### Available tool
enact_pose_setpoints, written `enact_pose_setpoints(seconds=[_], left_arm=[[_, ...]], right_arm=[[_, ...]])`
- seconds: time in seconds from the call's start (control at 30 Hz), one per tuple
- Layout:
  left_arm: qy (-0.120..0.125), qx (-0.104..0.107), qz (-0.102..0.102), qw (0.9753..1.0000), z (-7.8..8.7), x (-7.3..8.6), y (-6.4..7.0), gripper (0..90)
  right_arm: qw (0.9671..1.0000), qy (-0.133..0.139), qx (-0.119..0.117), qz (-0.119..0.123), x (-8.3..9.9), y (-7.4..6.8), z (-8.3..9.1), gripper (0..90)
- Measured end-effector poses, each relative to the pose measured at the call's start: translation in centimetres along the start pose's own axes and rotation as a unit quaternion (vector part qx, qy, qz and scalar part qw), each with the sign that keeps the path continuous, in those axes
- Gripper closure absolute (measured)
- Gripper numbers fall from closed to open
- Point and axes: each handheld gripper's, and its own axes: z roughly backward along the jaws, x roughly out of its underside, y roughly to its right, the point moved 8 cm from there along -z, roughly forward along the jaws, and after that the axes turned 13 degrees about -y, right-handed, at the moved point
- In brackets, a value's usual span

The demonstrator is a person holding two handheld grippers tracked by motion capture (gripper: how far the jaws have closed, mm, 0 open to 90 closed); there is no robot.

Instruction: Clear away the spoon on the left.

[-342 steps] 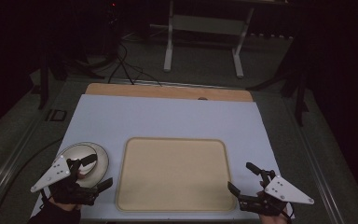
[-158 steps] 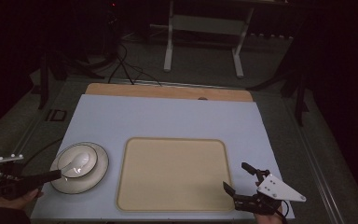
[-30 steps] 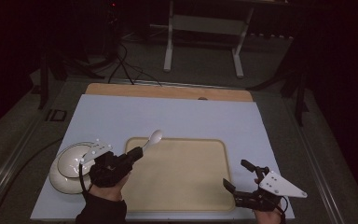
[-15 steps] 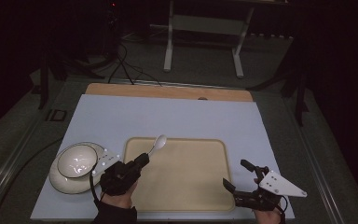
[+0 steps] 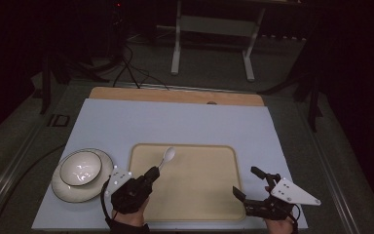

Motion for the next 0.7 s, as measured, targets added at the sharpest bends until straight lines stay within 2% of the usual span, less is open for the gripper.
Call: enact_pose_setpoints(seconds=[0.03,0.1,0.13,0.33,0.5,0.57,0.63,0.67,0.7], left_arm=[[-0.003,0.002,0.009,1.0000,-0.2,0.6,-0.2,86.2],[-0.011,-0.001,0.007,0.9999,-0.5,0.9,-0.3,86.2],[-0.015,-0.004,0.018,0.9997,-0.9,1.6,-0.8,86.2],[-0.030,-0.021,0.021,0.9991,-2.1,2.9,-1.4,86.2],[-0.034,-0.035,0.021,0.9986,-2.6,3.3,-1.7,86.2],[-0.037,-0.052,0.017,0.9978,-2.9,3.6,-2.0,86.2],[-0.040,-0.047,0.028,0.9977,-3.1,3.9,-2.2,86.1],[-0.043,-0.055,0.025,0.9972,-3.2,4.0,-2.3,86.1],[-0.043,-0.056,0.031,0.9970,-3.2,4.1,-2.4,86.1]], right_arm=[[1.0000,-0.001,0.001,0.000,0.0,0.0,0.0,13.7],[1.0000,-0.001,0.001,0.001,0.0,0.0,0.0,13.6],[1.0000,-0.002,-0.001,0.002,0.0,0.0,-0.1,13.6],[1.0000,-0.006,-0.004,0.003,0.1,-0.2,-0.3,13.7],[1.0000,-0.007,-0.005,0.004,0.1,-0.2,-0.4,13.7],[1.0000,-0.006,-0.007,0.001,0.1,-0.2,-0.3,13.6],[1.0000,-0.006,-0.006,0.002,0.1,-0.2,-0.3,13.7],[1.0000,-0.007,-0.006,0.002,0.2,-0.2,-0.3,13.7],[1.0000,-0.007,-0.006,0.002,0.2,-0.2,-0.3,13.7]])
